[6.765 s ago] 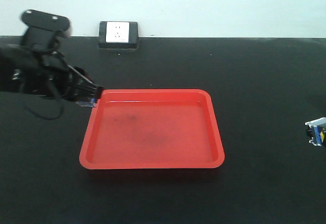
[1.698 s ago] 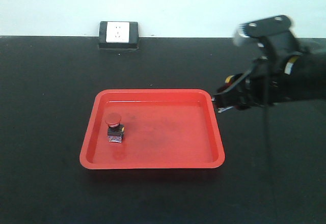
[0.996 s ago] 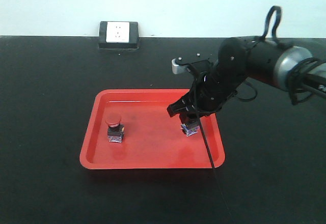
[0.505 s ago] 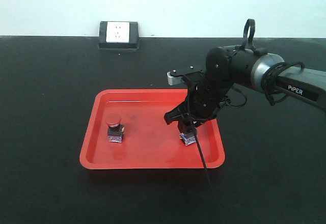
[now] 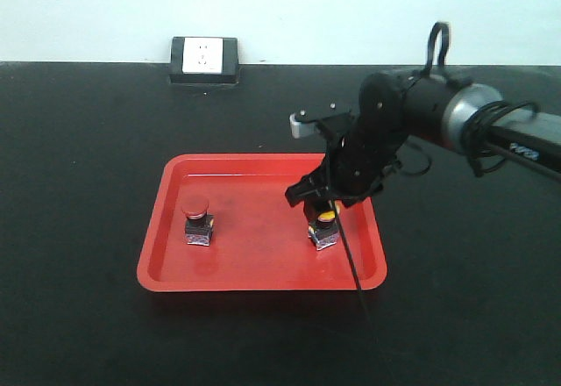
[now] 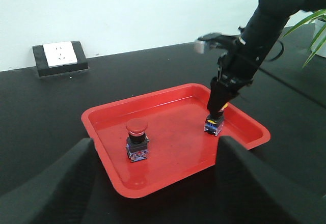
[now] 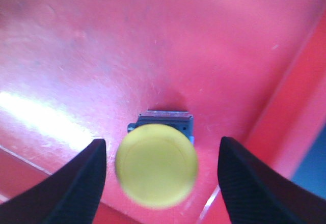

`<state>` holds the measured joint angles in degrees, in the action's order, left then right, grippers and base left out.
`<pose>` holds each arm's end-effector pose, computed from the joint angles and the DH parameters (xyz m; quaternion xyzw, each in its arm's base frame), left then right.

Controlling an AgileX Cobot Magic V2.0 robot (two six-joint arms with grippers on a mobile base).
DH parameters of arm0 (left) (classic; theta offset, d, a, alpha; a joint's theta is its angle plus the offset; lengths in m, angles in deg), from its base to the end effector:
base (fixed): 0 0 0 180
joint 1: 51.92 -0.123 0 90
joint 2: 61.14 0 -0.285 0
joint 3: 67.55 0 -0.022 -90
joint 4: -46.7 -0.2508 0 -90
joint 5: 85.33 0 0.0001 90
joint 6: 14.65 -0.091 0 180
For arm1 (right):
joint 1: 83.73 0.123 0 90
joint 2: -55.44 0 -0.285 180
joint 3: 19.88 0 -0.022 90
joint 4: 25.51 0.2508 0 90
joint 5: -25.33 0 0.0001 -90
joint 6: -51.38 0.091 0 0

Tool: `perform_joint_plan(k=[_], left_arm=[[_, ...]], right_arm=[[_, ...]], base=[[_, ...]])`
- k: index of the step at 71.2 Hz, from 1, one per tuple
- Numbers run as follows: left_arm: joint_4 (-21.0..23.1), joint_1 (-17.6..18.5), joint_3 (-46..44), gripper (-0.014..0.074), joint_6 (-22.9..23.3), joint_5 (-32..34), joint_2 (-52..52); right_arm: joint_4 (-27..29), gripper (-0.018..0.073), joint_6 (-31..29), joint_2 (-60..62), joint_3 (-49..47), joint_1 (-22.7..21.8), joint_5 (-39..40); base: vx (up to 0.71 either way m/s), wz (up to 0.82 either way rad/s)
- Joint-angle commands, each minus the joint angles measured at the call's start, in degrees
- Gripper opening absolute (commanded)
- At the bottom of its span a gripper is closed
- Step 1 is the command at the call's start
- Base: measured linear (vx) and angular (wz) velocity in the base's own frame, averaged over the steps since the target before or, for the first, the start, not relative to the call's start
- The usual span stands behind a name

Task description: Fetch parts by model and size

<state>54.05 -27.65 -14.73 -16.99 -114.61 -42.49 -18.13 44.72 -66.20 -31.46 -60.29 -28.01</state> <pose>0.0433 -0.0258 0.2980 0.1544 0.7533 -0.1798 0.6135 0.3805 0.1752 0.2136 -0.2269 0.9615 0.0770 0.1343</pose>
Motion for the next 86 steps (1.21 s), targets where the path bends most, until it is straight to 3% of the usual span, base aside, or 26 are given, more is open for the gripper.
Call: perform_joint_plan(k=[1, 18, 32, 64, 86], left_arm=[[0.67, 0.14, -1.41, 0.0483, -0.08, 4.67, 0.67], [0.67, 0.14, -1.41, 0.0483, -0.08, 4.67, 0.67], [0.67, 0.14, -1.41, 0.0483, -0.08, 4.67, 0.67], [0.54, 0.14, -1.41, 0.0483, -0.08, 2.74, 0.67], [0.64, 0.14, -1.41, 0.0483, -0.08, 2.91, 0.67]], right_arm=[[-1.52, 0.046, -0.32, 7.27, -1.75, -0.15, 1.91], [-7.38, 0.046, -0.32, 19.8, -1.75, -0.2, 3.06], [-7.38, 0.046, -0.84, 30.62, 1.33, -0.2, 5.15], [-4.23, 0.0458, -1.77, 70.74, 35.15, -0.2, 25.74], [-4.07, 0.0455, -2.7, 102.53, 55.72, -0.2, 31.46]], base=[[0.0, 0.0], [0.0, 0.0], [0.0, 0.0], [0.0, 0.0], [0.0, 0.0]])
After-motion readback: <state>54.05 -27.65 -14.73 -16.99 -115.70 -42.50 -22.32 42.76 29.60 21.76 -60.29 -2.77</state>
